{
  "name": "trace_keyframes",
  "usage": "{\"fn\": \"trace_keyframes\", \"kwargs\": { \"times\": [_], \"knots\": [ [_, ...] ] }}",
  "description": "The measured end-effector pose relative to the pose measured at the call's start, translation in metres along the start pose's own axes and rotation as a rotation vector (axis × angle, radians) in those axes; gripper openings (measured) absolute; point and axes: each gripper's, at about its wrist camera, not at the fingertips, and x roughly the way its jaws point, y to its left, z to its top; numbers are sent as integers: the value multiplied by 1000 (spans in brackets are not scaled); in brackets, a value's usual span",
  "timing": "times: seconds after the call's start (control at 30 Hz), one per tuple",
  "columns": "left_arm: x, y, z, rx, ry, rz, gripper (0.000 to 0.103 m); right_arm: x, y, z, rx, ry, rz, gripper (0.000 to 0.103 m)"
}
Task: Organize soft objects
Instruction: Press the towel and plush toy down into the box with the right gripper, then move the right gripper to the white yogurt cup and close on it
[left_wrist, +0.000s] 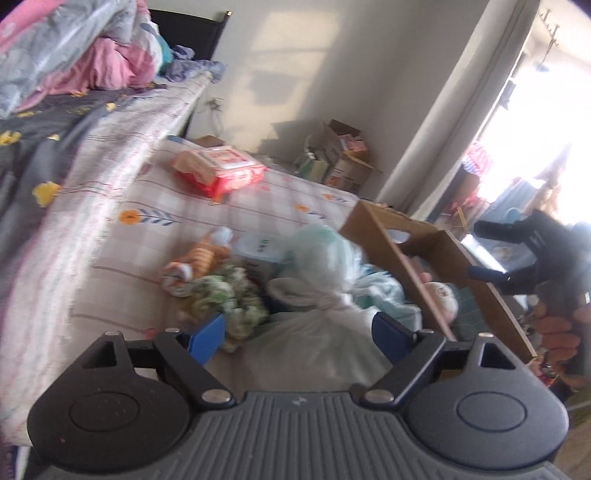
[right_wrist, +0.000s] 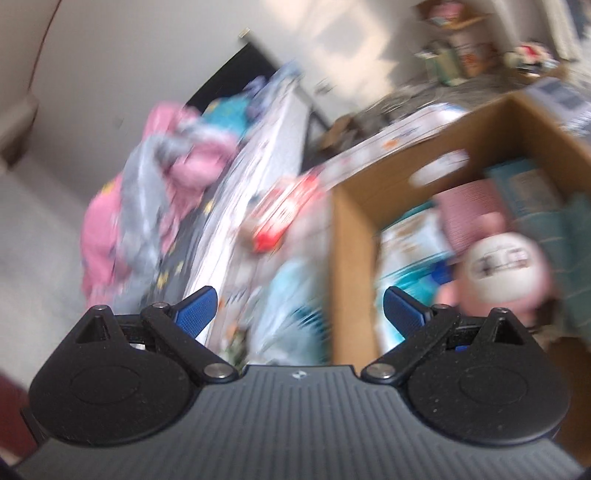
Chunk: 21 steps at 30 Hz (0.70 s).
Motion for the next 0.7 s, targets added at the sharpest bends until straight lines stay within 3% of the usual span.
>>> {"fn": "trace_keyframes", "kwargs": {
  "times": [0.3, 0.4, 0.53, 0.7],
  "knots": [
    [7, 23, 13, 43, -51, 136, 92, 82, 105, -5, -207, 175, 57, 95],
    [22, 21, 25, 71, -51, 121, 92, 115, 128, 5, -278, 233, 42, 92],
    [55, 10, 37, 163, -34, 87, 89, 166, 139, 17, -400, 338, -10, 78],
    [106, 2, 46, 216, 47, 57, 75, 223, 129, 33, -446, 464, -52, 65]
  ]
}}
